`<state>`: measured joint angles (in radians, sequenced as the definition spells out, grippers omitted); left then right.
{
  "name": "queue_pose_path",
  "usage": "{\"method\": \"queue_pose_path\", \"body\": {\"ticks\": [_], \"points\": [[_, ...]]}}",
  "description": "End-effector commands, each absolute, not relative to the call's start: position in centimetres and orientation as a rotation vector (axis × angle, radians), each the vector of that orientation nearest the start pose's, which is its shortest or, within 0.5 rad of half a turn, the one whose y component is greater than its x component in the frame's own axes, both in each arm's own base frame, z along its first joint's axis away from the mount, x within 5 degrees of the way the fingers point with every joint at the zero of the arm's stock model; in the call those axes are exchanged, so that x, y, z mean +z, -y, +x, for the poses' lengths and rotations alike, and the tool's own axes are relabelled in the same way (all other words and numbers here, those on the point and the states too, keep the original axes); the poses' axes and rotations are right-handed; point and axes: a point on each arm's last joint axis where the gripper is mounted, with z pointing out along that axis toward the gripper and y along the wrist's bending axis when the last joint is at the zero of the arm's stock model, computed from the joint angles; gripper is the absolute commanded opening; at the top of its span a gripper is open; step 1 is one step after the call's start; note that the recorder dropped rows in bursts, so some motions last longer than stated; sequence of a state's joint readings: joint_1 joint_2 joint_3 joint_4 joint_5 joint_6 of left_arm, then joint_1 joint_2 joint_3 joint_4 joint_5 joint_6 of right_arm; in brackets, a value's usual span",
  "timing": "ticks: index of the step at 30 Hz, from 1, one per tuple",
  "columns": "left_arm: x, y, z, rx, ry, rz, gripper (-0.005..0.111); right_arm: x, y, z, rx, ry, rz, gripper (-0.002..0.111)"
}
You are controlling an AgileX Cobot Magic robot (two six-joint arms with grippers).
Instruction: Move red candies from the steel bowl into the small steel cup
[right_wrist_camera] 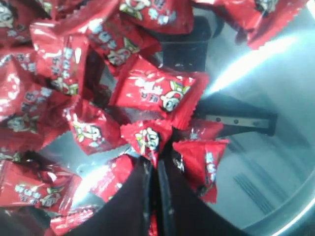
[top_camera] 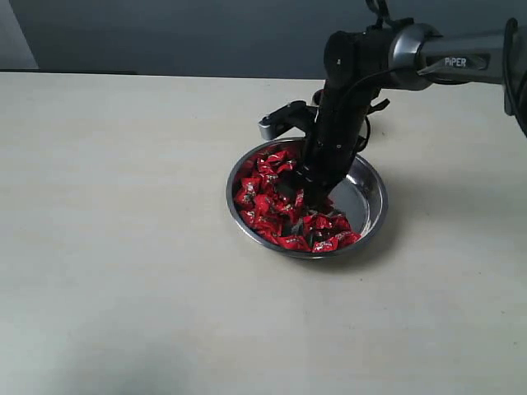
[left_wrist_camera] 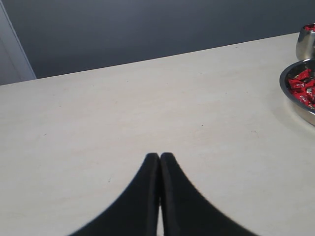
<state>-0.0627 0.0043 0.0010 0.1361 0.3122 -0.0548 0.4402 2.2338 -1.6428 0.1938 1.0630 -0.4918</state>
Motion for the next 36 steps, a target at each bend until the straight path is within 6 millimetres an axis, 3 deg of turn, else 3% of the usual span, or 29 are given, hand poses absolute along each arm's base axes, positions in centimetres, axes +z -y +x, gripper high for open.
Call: {"method": "queue_pose_path", "body": {"ticks": [1,6,14,21,29,32,36], "points": [[18.6,0.0,5.4,0.034,-1.787,0.098,0.0,15.6,-19.7,38.7,0.247,-2.791,-1.258,0.0],[18.6,0.0,5.4,0.034,-1.787,0.098,0.0,17.9,-19.7,38.7,0.238,-2.723,-1.232,0.0],[18.6,0.0,5.4,0.034,-1.787,0.098,0.0,19.3,-18.3,39.2,0.285,-2.739,-1.094,0.0],[18.6,0.0,5.4,0.034,-1.787,0.098,0.0,20.1,-15.8,42.3,0.358,-2.615,-0.751,0.0],[18.6,0.0,5.4,0.034,-1.787,0.098,0.0,21.1,-14.2,44.9,0.251,-2.402,-0.616,0.0],[18.6,0.0,5.4,0.034,-1.787,0.098,0.0,20.8,-13.2,45.8,0.226,-2.361,-0.562,0.0],[18.6,0.0,5.4,0.034,-1.787,0.098,0.0,19.0,-12.9,46.6,0.191,-2.348,-0.577,0.0]]}}
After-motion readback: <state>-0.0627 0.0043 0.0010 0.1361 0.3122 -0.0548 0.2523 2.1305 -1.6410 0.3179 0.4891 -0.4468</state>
